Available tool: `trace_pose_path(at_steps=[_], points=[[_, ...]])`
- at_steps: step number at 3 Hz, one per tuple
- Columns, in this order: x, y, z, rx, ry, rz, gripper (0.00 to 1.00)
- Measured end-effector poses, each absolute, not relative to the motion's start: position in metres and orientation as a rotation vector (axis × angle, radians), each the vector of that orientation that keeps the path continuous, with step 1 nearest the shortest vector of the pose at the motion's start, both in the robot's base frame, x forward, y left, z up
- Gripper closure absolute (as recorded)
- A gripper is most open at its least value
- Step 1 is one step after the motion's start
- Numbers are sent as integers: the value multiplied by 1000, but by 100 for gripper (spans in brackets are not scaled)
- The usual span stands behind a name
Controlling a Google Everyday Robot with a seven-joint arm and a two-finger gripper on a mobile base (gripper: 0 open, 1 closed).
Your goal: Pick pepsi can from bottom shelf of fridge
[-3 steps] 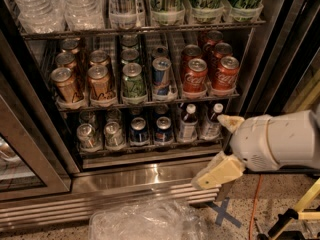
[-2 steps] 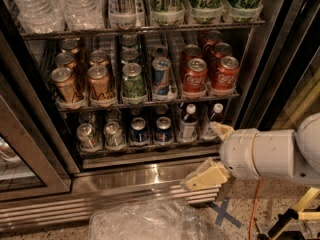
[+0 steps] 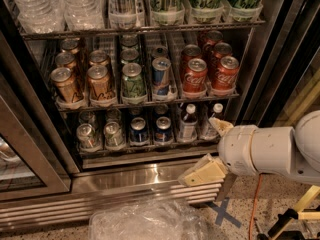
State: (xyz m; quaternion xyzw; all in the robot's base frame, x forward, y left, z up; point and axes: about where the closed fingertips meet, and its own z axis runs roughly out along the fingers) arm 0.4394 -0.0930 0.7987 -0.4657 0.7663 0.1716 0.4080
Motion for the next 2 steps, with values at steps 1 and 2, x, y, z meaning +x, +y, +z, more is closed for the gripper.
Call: trace_pose_path(at_steps=[1,2], points=[[443,-81,787,-1134,1917,415,0],[444,-57,745,-1034,1895,452,0]])
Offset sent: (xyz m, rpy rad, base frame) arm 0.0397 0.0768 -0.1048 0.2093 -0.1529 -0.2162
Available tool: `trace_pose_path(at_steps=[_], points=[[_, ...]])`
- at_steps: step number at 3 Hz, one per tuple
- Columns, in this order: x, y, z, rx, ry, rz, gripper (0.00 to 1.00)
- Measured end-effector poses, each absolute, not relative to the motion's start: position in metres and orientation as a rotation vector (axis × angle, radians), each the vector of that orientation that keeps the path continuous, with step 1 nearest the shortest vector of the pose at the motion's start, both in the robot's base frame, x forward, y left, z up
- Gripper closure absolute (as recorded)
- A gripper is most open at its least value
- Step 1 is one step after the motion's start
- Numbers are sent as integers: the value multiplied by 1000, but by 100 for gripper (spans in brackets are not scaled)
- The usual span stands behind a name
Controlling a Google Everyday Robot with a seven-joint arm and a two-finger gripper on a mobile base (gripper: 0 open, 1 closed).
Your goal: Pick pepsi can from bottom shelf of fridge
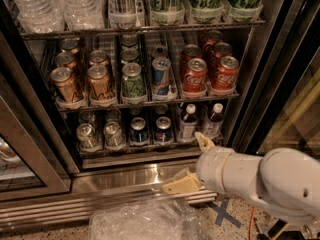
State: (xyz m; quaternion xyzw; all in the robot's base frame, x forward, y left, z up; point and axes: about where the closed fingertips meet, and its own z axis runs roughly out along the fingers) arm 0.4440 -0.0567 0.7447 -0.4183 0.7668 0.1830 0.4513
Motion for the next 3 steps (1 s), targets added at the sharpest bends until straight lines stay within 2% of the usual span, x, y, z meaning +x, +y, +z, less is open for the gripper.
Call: trace_pose_path(at_steps=[2,3], points=[[463,5,682,-879,1803,525,0],[472,10,669,-810,1815,546,0]])
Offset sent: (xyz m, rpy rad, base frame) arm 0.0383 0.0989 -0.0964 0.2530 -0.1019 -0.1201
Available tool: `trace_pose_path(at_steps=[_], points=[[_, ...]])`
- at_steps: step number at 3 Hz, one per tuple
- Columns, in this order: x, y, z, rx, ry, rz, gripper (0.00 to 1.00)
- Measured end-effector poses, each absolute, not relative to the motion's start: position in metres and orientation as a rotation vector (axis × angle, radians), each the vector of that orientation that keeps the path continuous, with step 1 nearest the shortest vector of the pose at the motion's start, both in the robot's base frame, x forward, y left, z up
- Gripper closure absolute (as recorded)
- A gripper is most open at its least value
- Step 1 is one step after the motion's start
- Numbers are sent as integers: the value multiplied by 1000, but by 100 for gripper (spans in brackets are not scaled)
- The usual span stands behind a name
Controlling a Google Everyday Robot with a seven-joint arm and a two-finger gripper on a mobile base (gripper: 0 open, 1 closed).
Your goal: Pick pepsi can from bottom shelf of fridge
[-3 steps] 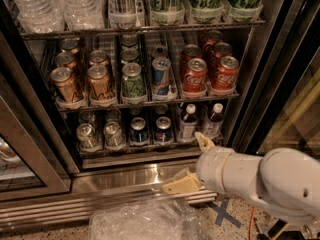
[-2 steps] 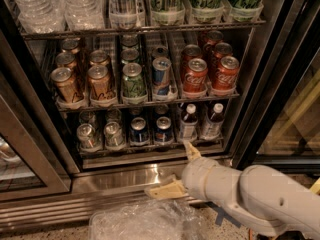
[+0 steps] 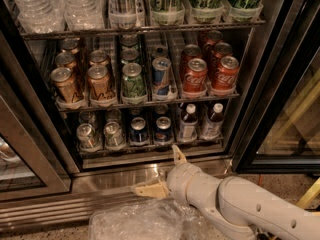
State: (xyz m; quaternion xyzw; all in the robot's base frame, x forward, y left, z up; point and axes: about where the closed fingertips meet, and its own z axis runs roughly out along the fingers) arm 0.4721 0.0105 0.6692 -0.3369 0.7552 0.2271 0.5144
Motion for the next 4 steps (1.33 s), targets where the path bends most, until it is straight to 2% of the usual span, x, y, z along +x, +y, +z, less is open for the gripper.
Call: trace_pose_path(at_steps=[1,4], points=[[472,10,669,-809,1816,545,0],[510,63,621,-760,1720,466,0]])
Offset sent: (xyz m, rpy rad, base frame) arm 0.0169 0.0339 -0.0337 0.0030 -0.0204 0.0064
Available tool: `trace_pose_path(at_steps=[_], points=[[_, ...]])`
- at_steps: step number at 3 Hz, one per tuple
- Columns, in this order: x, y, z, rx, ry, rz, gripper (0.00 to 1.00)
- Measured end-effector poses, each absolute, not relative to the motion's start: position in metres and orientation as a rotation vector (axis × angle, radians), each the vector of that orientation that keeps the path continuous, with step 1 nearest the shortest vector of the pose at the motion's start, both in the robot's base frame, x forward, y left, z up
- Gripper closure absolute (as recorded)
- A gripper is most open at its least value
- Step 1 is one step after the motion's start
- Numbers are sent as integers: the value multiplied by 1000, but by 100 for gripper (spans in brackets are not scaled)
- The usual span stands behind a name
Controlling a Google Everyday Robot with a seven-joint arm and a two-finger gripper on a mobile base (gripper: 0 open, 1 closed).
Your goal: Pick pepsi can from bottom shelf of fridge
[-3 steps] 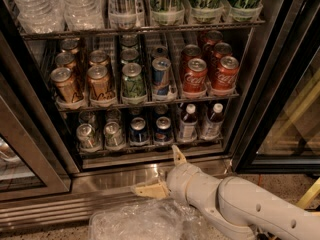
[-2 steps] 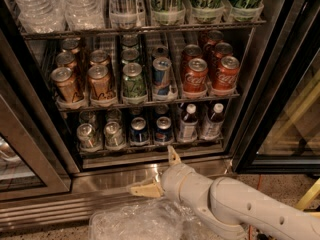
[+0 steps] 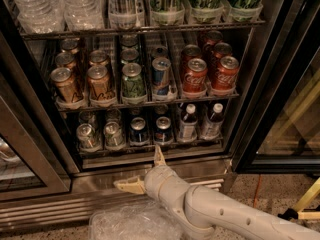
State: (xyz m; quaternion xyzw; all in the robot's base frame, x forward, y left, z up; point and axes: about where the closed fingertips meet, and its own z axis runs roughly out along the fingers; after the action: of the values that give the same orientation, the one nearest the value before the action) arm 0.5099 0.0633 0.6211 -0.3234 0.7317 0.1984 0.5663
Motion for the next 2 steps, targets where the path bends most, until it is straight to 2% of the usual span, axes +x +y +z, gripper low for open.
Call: trace_pose_path(at_steps=[2], points=[[546,74,596,-621,1673,418,0]])
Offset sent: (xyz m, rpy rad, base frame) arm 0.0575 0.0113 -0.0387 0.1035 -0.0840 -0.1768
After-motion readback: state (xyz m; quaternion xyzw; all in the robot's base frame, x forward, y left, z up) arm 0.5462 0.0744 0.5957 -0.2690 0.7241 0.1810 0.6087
